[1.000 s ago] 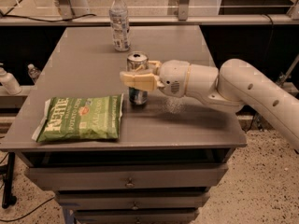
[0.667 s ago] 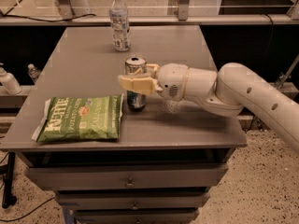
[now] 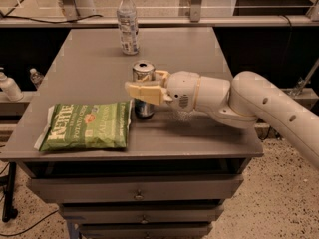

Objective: Move redbull can near green jalapeno chip bag

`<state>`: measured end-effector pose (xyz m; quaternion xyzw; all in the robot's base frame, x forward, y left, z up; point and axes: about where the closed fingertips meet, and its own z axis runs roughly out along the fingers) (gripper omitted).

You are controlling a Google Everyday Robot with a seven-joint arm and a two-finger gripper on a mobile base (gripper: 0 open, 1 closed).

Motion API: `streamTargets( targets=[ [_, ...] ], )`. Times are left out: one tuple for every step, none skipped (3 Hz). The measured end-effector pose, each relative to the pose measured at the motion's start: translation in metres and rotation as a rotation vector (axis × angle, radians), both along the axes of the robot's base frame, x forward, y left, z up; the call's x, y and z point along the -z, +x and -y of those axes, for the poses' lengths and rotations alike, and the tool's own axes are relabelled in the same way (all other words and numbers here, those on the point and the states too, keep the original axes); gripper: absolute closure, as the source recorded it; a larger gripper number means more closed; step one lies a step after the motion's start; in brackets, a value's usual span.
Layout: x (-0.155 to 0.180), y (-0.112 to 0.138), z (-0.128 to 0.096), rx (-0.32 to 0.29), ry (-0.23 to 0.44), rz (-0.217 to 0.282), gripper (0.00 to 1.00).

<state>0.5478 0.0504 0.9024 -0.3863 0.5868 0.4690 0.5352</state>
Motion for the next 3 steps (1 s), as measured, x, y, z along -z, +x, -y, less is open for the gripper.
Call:
streamTargets(
  targets=[
    [-0.0006,-0.0024,-0.0012,-0.013,0.010,0.010,0.13],
    [-0.0010,-0.0045,-0.0023,-0.025,0.018,0.018,0.00],
    [-0.0012,-0.0049,-0.0024,-0.027,0.019,0.020,0.00]
  ],
)
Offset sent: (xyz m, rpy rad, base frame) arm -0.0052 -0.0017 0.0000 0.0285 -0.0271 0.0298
